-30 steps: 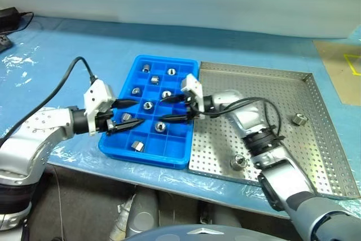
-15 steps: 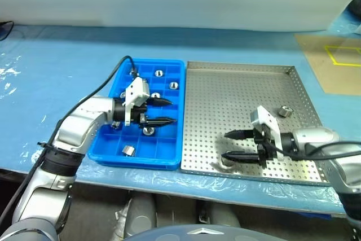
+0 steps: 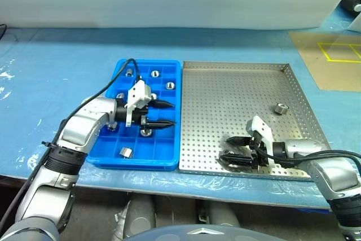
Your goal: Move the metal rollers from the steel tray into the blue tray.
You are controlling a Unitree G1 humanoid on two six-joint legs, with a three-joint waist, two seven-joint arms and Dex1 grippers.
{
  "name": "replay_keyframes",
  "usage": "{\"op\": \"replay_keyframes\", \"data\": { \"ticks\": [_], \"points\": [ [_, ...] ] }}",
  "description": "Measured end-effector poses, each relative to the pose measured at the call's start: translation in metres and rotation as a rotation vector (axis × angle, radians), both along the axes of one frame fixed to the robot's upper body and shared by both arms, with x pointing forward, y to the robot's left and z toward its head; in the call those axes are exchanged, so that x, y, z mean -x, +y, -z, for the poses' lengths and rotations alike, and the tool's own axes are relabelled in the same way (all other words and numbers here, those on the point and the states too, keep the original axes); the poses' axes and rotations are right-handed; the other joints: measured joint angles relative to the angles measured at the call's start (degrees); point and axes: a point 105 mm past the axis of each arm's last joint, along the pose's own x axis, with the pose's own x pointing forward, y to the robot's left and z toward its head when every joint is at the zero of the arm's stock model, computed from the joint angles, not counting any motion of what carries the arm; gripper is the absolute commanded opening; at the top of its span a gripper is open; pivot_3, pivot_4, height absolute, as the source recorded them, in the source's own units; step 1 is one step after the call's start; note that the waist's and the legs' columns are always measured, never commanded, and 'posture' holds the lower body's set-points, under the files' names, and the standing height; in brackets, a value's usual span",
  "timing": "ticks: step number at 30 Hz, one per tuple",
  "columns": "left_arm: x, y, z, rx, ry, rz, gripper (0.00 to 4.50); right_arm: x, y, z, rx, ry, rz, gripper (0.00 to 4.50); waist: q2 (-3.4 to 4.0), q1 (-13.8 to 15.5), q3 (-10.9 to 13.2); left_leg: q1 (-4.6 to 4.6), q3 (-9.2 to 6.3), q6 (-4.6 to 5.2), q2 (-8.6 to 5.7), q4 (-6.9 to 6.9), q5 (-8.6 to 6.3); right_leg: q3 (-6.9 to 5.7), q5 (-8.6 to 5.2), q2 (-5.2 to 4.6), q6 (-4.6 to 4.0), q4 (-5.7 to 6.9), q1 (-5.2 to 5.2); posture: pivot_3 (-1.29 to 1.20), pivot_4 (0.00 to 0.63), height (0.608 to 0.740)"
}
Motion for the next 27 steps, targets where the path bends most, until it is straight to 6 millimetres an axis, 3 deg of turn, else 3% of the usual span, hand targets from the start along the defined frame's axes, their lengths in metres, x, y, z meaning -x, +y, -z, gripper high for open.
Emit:
{"op": "replay_keyframes", "data": {
  "ticks": [7,10,13,17,24,27],
  "points": [
    [0.002,0.005,0.004,-0.002,0.006,-0.022,3.2,0.005,-0.003,0.007,0.018,-0.005,-0.048,3.78,-0.02,0.2,0.0,0.36,0.0,0.02,0.01,-0.01,-0.02,0.01,-0.01,-0.08,0.02,-0.05,0.37,-0.08,0.15,0.74],
    [0.003,0.006,0.004,-0.007,0.002,-0.029,3.2,0.007,-0.006,0.011,0.039,-0.009,-0.07,3.18,-0.03,0.6,0.0,0.64,0.0,0.05,0.02,-0.07,-0.04,0.01,-0.02,-0.08,0.04,-0.16,0.64,-0.07,0.15,0.74],
    [0.004,0.009,0.006,-0.016,0.007,-0.038,3.2,0.004,-0.007,0.012,0.046,-0.017,-0.068,2.2,-0.05,1.0,0.0,0.89,0.02,0.06,0.02,-0.19,-0.05,0.01,-0.05,-0.08,0.07,-0.29,0.86,-0.06,0.15,0.74],
    [0.005,0.01,0.008,-0.021,0.01,-0.044,3.2,0.004,-0.006,0.014,0.066,-0.022,-0.097,1.67,-0.08,1.0,0.0,0.93,0.03,0.08,0.02,-0.22,-0.06,0.04,-0.12,-0.08,0.2,-0.37,0.91,-0.05,0.15,0.74],
    [0.004,0.018,0.005,-0.03,-0.007,-0.084,3.2,-0.006,0.002,0.009,0.072,-0.046,-0.126,1.66,-0.3,0.4,-0.1,1.02,0.04,0.05,0.02,-0.36,-0.05,0.06,-0.03,-0.01,0.05,-0.43,0.86,-0.01,0.15,0.74],
    [0.003,0.024,0.0,-0.031,-0.026,-0.115,3.2,-0.027,0.016,-0.006,0.034,-0.096,-0.105,1.66,-0.27,-0.2,-0.1,0.94,0.03,-0.02,-0.03,-0.36,0.0,0.25,0.0,-0.01,0.04,-0.21,0.56,0.0,0.15,0.74]
  ]
}}
